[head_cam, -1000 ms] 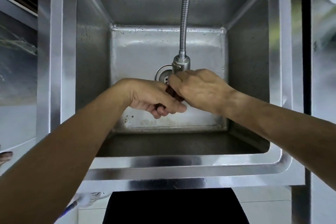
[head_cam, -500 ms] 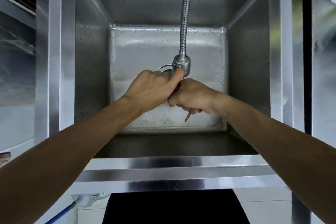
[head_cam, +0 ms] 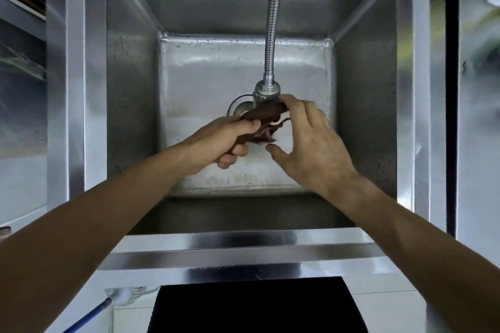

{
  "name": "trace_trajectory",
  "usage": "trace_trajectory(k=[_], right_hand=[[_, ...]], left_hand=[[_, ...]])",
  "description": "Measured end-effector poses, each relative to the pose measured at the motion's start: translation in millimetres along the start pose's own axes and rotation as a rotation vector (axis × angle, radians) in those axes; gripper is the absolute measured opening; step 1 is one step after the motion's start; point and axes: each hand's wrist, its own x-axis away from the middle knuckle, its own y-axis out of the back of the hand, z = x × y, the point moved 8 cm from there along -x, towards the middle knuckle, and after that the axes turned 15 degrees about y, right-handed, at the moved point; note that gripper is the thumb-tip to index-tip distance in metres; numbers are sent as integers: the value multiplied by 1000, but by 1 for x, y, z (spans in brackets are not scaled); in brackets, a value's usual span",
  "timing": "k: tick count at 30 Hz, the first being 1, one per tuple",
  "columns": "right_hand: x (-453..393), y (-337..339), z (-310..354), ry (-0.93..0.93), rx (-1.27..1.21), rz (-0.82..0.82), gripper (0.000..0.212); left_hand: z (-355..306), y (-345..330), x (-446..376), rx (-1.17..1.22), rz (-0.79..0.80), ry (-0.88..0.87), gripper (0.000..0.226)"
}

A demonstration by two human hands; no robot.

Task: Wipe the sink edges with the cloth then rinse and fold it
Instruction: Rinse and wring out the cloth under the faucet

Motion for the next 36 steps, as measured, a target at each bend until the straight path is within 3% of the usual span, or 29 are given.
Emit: trace_trajectory(k=[3, 6, 8, 10, 11, 13, 16, 19, 24, 26, 28, 31, 33, 36], right_hand=[[-3, -3, 22, 172, 147, -91, 90], [-10, -18, 26, 243, 68, -23, 63], [-12, -26, 24, 234, 129, 78, 48], [-12, -33, 24, 248, 300, 194, 42], [-11, -38, 24, 250, 373, 267, 44], [-9, -45, 22, 212, 404, 338, 56], [-7, -33, 18, 145, 290, 193, 74], [0, -27, 25, 212, 177, 16, 72], [-2, -44, 29, 173, 21, 20, 63], [-8, -42, 24, 135, 93, 70, 49], [-17, -43, 15, 56, 182, 235, 29], [-24, -46, 0, -94, 235, 401, 19], [-22, -51, -8, -202, 97, 442, 11], [-16, -57, -8, -302, -249, 434, 12]], left_hand=[[7, -23, 1, 90, 300, 131, 29], [1, -28, 7, -52, 499, 156, 23], [4, -24, 9, -280, 508, 214, 13], [13, -25, 7, -521, 486, 271, 24], [16, -27, 5, -589, 483, 286, 33], [18, -32, 1, -590, 479, 287, 28], [14, -19, -10, -331, 394, 231, 21], [15, -21, -12, -143, 464, 217, 26], [16, -37, -5, -294, 549, 253, 35], [11, -37, -5, -428, 481, 240, 27], [1, -34, -14, -678, 235, 159, 18], [-17, -34, -24, -1030, -240, -61, 57], [-25, -37, -22, -1173, -481, -257, 56], [-30, -39, -13, -1322, -652, -511, 49]])
